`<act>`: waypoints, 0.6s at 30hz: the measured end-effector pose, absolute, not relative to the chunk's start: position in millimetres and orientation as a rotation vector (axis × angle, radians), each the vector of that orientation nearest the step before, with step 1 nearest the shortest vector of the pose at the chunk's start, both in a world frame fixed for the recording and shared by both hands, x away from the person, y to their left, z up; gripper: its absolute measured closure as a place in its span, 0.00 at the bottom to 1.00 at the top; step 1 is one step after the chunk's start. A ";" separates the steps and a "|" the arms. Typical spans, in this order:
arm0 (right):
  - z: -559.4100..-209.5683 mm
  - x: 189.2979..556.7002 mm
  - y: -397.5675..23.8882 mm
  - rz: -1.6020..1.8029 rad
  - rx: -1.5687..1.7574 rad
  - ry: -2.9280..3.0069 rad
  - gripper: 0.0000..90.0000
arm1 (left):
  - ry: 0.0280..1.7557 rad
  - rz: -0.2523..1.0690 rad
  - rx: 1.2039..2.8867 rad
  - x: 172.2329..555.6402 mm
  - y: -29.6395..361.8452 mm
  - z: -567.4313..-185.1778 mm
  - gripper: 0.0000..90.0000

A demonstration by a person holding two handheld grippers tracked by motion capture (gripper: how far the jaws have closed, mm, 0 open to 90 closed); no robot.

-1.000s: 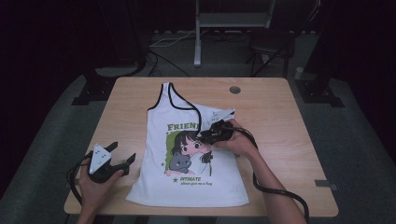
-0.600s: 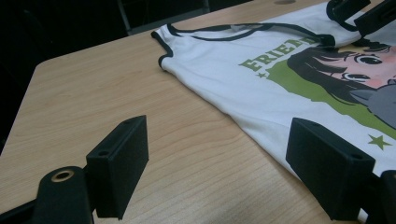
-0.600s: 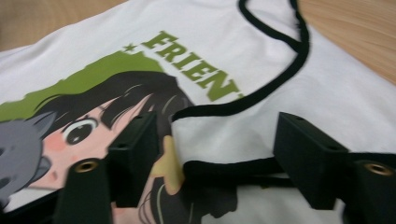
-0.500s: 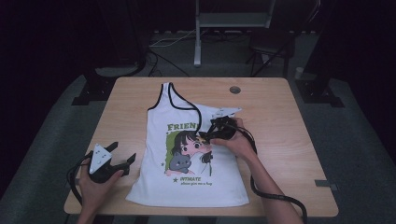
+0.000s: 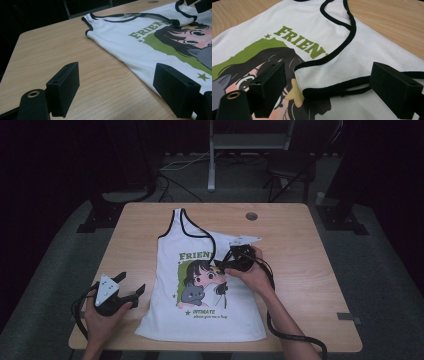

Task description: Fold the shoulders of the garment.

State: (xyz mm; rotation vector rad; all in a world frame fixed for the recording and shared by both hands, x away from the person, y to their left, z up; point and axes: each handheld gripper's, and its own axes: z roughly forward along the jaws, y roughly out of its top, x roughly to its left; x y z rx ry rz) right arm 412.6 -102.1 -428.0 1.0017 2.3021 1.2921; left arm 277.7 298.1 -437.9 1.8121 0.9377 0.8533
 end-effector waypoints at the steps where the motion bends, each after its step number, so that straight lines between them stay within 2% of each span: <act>1: -427.6 411.8 -102.3 1.290 1.004 2.301 0.15 | 0.937 0.855 1.813 277.8 298.2 -437.9 0.23; 18: -420.9 391.3 -112.8 1.309 1.034 2.275 0.15 | 0.940 0.860 1.815 277.4 297.4 -438.0 0.23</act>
